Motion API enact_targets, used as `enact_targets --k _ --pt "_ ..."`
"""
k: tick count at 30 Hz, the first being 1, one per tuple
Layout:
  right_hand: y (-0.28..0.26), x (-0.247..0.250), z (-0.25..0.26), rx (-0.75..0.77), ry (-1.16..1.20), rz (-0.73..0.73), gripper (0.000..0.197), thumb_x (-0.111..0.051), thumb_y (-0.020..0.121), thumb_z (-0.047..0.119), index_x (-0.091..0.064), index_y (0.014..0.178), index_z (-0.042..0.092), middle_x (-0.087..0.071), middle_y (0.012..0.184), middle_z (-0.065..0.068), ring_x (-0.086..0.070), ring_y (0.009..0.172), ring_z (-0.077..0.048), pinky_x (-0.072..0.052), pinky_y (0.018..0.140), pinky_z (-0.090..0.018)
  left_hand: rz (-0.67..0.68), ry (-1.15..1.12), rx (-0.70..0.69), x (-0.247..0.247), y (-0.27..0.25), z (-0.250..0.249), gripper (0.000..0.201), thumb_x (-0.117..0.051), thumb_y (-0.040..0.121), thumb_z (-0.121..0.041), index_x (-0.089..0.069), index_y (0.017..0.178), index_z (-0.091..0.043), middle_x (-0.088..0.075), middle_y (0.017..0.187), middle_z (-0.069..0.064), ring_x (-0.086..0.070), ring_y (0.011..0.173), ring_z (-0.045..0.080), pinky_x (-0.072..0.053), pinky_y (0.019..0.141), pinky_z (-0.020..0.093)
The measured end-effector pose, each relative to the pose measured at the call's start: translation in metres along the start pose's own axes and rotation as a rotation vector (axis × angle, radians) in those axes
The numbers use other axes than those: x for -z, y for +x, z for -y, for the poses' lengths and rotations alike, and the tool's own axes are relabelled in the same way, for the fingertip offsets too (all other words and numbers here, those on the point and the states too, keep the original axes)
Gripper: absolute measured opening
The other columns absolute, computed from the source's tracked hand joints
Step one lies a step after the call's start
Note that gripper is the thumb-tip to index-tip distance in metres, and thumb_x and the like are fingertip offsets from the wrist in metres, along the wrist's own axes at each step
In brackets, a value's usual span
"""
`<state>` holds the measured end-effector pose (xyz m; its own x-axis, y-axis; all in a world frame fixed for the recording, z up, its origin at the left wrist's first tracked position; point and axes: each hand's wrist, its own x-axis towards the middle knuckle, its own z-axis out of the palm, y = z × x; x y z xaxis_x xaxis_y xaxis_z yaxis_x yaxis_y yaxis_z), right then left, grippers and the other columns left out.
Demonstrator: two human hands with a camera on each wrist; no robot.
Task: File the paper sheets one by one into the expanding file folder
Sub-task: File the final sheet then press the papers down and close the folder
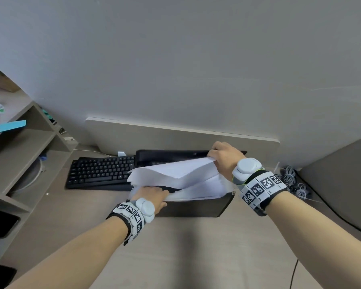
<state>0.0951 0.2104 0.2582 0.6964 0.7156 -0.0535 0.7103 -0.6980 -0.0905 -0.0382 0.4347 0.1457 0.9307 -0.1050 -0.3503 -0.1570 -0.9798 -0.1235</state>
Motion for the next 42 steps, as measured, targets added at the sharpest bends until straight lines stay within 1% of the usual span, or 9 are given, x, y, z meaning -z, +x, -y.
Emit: enact_targets --k 5,9,15,19,23,29,33,39,42 --pt "0.012 0.026 0.003 -0.095 -0.132 0.058 0.02 -0.047 0.081 -0.004 -0.059 0.091 0.008 -0.042 0.099 -0.004 -0.042 0.097 -0.025 -0.04 0.064 -0.035 -0.06 0.042 0.01 -0.011 -0.006 0.007 0.039 -0.043 0.095 -0.05 -0.049 0.118 -0.019 -0.062 0.114 0.003 -0.055 0.109 0.026 -0.035 0.103 0.037" --pt "0.014 0.034 0.008 -0.152 -0.194 0.168 0.013 -0.048 0.082 -0.001 -0.055 0.079 0.01 -0.034 0.092 -0.002 -0.038 0.092 -0.024 -0.034 0.063 -0.033 -0.1 0.127 0.023 -0.019 -0.013 0.012 0.043 -0.041 0.094 -0.053 -0.051 0.117 -0.019 -0.062 0.115 0.003 -0.053 0.112 0.026 -0.028 0.11 0.036" --pt "0.005 0.027 0.015 -0.095 -0.157 0.204 0.02 -0.047 0.09 0.021 -0.049 0.07 0.019 -0.038 0.09 0.0 -0.039 0.098 -0.025 -0.032 0.069 -0.033 -0.094 0.12 -0.006 -0.021 -0.013 0.013 0.032 -0.046 0.096 -0.039 -0.051 0.119 -0.018 -0.059 0.119 0.004 -0.051 0.114 0.027 -0.029 0.106 0.037" --pt "0.0 0.026 0.018 -0.096 -0.107 0.152 0.019 -0.051 0.09 0.029 -0.063 0.083 0.016 -0.039 0.091 0.002 -0.037 0.096 -0.023 -0.039 0.076 -0.035 -0.084 0.137 -0.03 -0.025 -0.014 0.015 0.03 -0.049 0.095 -0.032 -0.05 0.122 -0.018 -0.058 0.121 0.005 -0.05 0.114 0.028 -0.028 0.105 0.037" --pt "0.001 0.028 0.017 -0.09 -0.105 0.114 0.021 -0.045 0.092 0.019 -0.065 0.086 0.012 -0.04 0.089 0.002 -0.041 0.099 -0.025 -0.042 0.078 -0.036 -0.119 0.11 -0.016 -0.027 -0.018 0.016 0.033 -0.049 0.095 -0.033 -0.047 0.124 -0.016 -0.054 0.124 0.006 -0.048 0.116 0.028 -0.03 0.106 0.036" --pt "0.002 0.031 0.02 -0.062 -0.198 0.093 0.019 -0.048 0.091 0.011 -0.065 0.083 0.01 -0.037 0.089 0.001 -0.035 0.09 -0.021 -0.033 0.069 -0.032 -0.1 0.078 -0.003 -0.027 -0.022 0.019 0.03 -0.05 0.096 -0.031 -0.046 0.121 -0.015 -0.057 0.12 0.007 -0.05 0.112 0.028 -0.034 0.1 0.035" --pt "0.002 0.034 0.022 -0.107 -0.066 0.104 0.019 -0.05 0.089 0.012 -0.066 0.08 0.011 -0.041 0.091 0.001 -0.042 0.095 -0.025 -0.033 0.07 -0.03 -0.092 0.061 0.017 -0.026 -0.023 0.023 0.03 -0.052 0.093 -0.028 -0.047 0.12 -0.015 -0.057 0.119 0.007 -0.051 0.112 0.028 -0.036 0.099 0.035" --pt "-0.004 0.039 0.026 -0.227 0.172 0.021 0.028 -0.052 0.085 0.009 -0.041 0.059 0.013 -0.045 0.073 -0.004 -0.043 0.072 -0.027 -0.032 0.061 -0.031 -0.102 0.085 0.007 -0.026 -0.023 0.023 0.03 -0.05 0.094 -0.025 -0.047 0.122 -0.016 -0.056 0.12 0.005 -0.051 0.111 0.027 -0.033 0.099 0.034" --pt "-0.003 0.039 0.027 -0.3 0.277 -0.059 0.018 -0.053 0.089 0.015 -0.059 0.084 -0.001 -0.057 0.085 -0.016 -0.052 0.079 -0.033 -0.039 0.067 -0.036 -0.106 0.078 0.004 -0.026 -0.021 0.022 0.032 -0.05 0.094 -0.024 -0.047 0.124 -0.016 -0.054 0.124 0.005 -0.05 0.114 0.027 -0.032 0.101 0.034"
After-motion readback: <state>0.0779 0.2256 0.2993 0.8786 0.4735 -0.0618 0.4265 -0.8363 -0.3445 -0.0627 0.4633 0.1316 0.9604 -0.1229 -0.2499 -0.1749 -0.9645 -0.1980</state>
